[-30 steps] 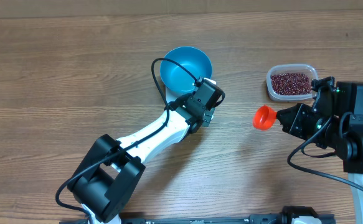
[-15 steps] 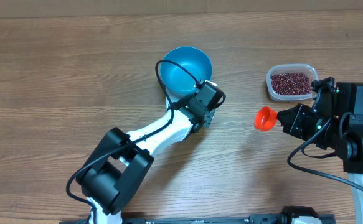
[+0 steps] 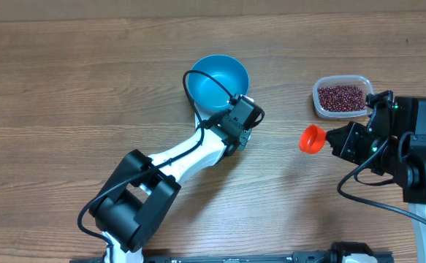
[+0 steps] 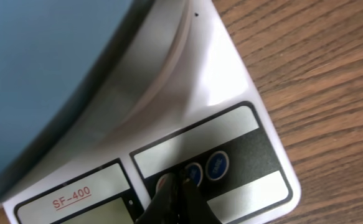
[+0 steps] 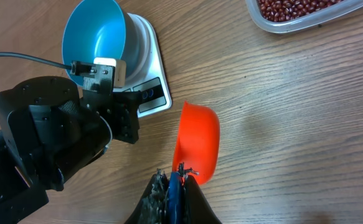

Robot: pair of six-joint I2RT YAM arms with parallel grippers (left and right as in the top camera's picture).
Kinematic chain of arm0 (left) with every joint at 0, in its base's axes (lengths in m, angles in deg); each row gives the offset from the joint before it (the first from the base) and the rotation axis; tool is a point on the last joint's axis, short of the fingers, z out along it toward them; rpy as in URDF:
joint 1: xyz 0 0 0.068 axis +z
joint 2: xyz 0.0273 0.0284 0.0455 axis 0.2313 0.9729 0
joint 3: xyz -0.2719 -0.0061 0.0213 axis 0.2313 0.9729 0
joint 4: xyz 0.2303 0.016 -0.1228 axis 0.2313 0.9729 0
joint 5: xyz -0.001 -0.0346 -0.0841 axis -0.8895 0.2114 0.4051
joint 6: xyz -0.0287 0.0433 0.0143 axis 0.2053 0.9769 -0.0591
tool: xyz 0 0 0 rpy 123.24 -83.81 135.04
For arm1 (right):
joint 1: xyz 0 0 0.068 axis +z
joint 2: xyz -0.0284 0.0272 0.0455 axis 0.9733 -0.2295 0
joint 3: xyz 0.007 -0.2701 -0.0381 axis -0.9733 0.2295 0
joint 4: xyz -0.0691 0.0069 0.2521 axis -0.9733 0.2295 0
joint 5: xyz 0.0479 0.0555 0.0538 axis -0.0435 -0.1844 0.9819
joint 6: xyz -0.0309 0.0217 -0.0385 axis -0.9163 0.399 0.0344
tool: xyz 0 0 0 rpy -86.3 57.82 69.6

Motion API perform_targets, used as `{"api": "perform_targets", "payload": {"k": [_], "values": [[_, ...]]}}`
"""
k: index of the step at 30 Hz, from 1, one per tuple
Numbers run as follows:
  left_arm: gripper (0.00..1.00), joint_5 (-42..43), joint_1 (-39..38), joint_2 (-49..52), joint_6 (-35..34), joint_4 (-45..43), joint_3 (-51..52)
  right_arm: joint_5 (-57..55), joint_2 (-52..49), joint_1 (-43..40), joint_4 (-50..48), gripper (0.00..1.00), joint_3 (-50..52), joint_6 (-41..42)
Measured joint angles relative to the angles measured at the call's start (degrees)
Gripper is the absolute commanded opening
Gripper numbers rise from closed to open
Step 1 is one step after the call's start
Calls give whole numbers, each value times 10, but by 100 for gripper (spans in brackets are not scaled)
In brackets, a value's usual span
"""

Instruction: Scoop item into bowl and weigh 150g on scale

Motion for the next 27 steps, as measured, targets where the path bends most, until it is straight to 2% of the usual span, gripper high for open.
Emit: {"api": "perform_targets", "payload": {"k": [27], "values": [[4,-4,0,0,13,15,0,0,0,0,0,4,0,0]]}}
